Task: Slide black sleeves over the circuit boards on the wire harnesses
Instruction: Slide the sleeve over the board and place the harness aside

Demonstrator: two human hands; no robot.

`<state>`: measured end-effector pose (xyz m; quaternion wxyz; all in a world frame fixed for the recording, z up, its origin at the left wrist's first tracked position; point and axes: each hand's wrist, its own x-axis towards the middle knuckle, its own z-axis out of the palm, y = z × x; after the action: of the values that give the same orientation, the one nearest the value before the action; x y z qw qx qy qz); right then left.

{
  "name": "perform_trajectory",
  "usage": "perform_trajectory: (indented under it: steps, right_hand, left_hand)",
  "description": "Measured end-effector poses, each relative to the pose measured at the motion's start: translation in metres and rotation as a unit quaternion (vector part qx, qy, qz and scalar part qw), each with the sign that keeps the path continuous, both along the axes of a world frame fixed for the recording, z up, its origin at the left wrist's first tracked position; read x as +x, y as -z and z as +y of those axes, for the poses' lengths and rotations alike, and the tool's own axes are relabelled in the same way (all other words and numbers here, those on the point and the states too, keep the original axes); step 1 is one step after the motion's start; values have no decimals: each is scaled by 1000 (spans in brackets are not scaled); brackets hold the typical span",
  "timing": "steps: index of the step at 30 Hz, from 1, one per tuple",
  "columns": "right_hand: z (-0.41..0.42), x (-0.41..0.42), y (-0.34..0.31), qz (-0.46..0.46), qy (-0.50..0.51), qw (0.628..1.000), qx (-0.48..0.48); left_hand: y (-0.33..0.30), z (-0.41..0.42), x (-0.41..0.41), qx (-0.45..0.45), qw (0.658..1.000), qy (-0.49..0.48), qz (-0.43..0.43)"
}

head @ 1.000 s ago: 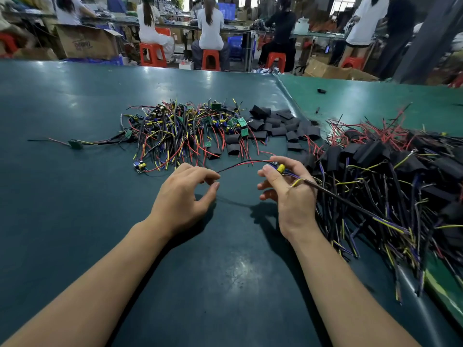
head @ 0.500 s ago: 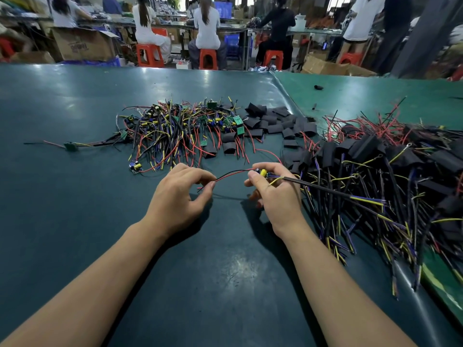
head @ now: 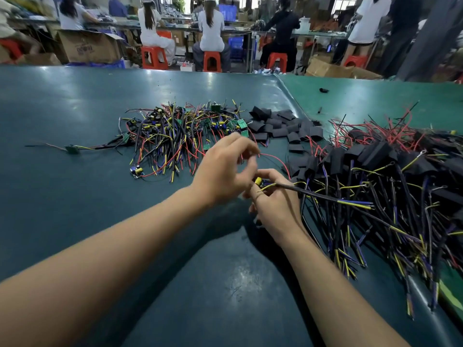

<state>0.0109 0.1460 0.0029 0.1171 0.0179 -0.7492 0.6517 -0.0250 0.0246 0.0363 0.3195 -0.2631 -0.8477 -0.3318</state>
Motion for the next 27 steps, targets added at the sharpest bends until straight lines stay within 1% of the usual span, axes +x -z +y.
perform_trajectory:
  steps: [2,3,5,8,11,13,16,18,20,21,22,23,25,26,27]
  right_hand:
    - [1,1,-1,-14,-3,1000,-26]
    - [2,1,-1,-16,-1,999,-38]
    - [4,1,0,-13,-3,999,-52]
    - [5,0,3,-14,-2,999,-52]
    - [7,-8,8,-57,42,997,-43]
    - [9,-12,13,-70,61,995,-25]
    - [9,-15,17,-71,68,995,5]
    - [9,-17,19,-77,66,995,23]
    - [9,-18,19,-80,63,993,61]
    - [9,-17,18,-81,61,992,77]
    - [9,-15,17,-84,55,992,82]
    - [9,-13,16,-86,47,992,76]
    - [8,-9,12,-79,19,995,52]
    - [7,-8,10,-68,2,997,42]
    - [6,-7,8,-56,-10,998,36]
  left_hand:
    - [-19,29,-30,23,997,5,-74]
    - [-26,44,-45,9,993,9,-118]
    - [-31,72,-70,-62,981,15,-182]
    - [-19,99,-89,-195,956,32,-215]
    - [1,112,-99,-275,928,45,-247]
    - [5,114,-100,-296,924,51,-236]
    - [4,113,-102,-334,929,24,-155]
    - [1,111,-102,-377,921,-3,-100]
    - [1,109,-99,-397,914,-28,-76]
    - [1,108,-97,-388,918,-43,-64]
    - [2,106,-95,-357,931,-57,-53]
    - [2,103,-93,-302,950,-69,-43]
    - [-1,94,-86,-129,988,-68,-57]
    - [-4,88,-82,-33,995,-57,-76]
    - [-7,80,-77,49,994,-47,-90]
